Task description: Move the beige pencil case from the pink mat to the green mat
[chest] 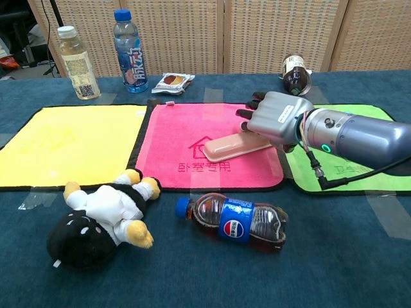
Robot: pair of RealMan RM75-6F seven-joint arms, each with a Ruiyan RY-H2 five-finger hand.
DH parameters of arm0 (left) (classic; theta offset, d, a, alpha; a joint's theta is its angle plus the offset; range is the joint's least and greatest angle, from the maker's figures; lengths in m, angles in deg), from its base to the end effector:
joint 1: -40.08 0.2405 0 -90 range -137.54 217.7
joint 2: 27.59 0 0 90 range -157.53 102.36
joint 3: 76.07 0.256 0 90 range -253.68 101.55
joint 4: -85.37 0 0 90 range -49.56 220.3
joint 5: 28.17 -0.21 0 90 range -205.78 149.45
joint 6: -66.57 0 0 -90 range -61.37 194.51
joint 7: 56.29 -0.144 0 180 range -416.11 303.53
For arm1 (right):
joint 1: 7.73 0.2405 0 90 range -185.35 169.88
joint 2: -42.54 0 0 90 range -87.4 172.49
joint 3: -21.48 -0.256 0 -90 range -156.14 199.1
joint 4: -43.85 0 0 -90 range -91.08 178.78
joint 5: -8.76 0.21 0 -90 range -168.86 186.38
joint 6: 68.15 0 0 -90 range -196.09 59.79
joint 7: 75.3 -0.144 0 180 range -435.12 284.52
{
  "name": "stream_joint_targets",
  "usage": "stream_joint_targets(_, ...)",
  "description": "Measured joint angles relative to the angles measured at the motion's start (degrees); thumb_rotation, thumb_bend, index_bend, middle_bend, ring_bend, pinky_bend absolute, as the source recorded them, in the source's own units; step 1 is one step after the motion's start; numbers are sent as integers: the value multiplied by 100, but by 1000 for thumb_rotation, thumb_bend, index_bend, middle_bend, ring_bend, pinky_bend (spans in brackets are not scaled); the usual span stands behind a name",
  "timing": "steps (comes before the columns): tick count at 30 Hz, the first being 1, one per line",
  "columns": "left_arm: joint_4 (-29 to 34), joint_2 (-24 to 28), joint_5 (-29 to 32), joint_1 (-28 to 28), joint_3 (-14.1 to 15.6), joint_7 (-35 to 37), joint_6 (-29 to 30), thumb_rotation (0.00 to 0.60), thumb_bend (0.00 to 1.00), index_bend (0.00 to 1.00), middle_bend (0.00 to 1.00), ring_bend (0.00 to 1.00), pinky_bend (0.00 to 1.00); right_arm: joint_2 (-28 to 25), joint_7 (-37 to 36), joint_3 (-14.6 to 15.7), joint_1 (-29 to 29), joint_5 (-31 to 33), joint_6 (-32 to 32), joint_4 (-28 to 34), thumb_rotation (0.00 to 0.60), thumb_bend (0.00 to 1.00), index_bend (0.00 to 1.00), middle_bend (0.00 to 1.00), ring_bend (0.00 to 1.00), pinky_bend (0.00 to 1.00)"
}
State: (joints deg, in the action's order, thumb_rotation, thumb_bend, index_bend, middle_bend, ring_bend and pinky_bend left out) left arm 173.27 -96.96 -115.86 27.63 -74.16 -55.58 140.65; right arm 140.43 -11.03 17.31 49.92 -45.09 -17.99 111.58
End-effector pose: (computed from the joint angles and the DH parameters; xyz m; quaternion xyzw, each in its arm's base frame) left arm -0.3066 0.2008 0.0985 -0.6763 -0.4201 -0.3484 0.4946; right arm -0.1193 -0.3894 -0.0641 0.8551 -0.0061 0.1351 0.5006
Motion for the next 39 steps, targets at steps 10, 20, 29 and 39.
stream_joint_targets(10,36,22,-42,27,10,-11,77,600,163,0,0,0,0,-230,82,66,-125,168,171,216,600,602,164,0,0,1)
stream_joint_targets(20,65,18,-51,33,19,-69,88,600,163,0,0,0,0,-357,-68,209,-296,203,209,156,600,604,164,0,0,2)
stream_joint_targets(29,85,18,-64,37,32,-89,94,600,163,0,0,0,0,-466,-216,246,-438,260,244,39,600,604,164,0,0,1)
stream_joint_targets(39,104,22,-95,41,46,-98,107,600,163,0,0,0,0,-530,-291,299,-565,297,249,-138,600,582,164,0,0,1)
